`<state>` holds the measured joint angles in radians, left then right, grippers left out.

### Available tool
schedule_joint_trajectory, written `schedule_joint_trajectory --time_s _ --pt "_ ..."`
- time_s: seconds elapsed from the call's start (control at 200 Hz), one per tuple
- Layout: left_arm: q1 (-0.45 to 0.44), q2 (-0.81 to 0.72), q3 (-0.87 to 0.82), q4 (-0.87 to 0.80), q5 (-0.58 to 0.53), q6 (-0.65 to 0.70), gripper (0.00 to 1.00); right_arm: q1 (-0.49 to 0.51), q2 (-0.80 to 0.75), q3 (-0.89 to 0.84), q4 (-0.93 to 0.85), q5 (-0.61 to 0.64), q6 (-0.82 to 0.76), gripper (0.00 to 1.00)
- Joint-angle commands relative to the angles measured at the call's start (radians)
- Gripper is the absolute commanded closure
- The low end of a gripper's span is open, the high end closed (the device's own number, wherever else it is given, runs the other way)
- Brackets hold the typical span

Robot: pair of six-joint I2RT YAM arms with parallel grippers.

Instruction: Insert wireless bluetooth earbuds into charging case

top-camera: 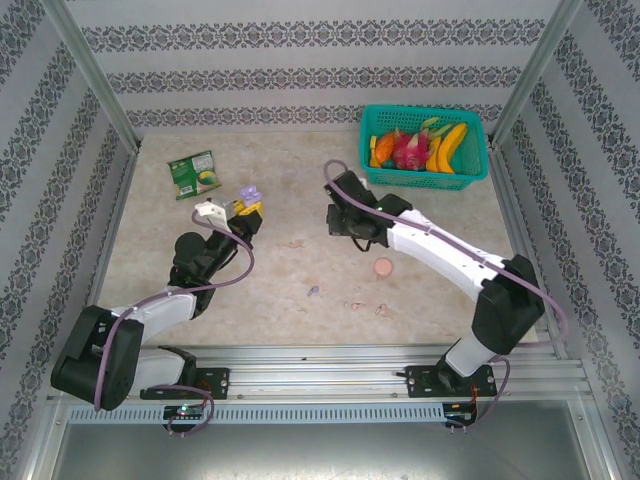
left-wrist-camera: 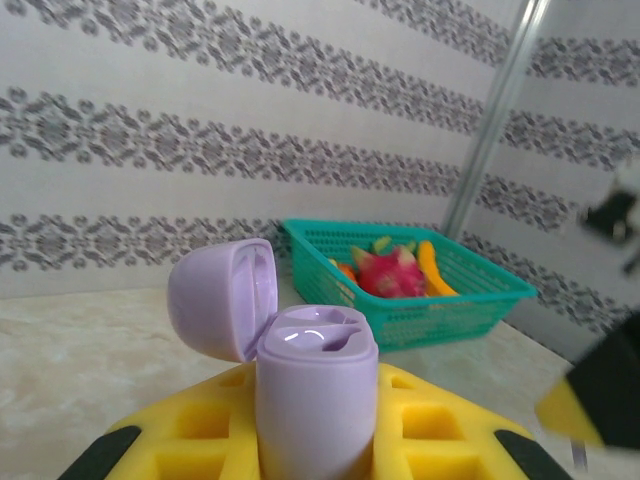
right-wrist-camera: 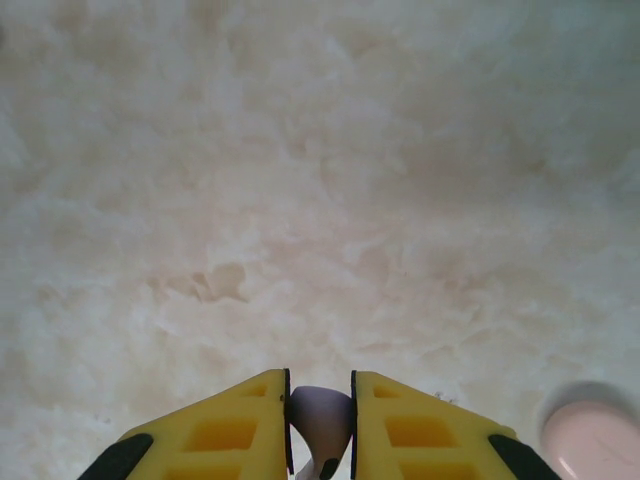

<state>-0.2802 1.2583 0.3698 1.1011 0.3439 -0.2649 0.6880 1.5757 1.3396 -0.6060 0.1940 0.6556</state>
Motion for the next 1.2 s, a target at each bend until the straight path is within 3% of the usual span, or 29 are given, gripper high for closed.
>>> schedule_joint_trajectory --time_s 0.0,0.45,0.739,1.194 --pt "-0.011 0.024 0.008 0.034 0.121 0.03 1.0 -0.031 -0.055 0.026 0.029 -0.006 -0.077 0.79" --pt "-0.133 0.2 0.143 0.067 0.233 0.111 1.0 -0.06 -0.157 0.059 0.213 -0.133 -0.176 0.79" --pt "-0.177 0.283 0.258 0.06 0.315 0.155 1.0 -0.021 -0.229 -0.028 0.384 -0.147 -0.238 0.78" --pt "-0.231 0.276 0.369 -0.038 0.368 0.259 1.0 0.045 -0.398 -0.239 0.596 -0.123 -0.308 0.78"
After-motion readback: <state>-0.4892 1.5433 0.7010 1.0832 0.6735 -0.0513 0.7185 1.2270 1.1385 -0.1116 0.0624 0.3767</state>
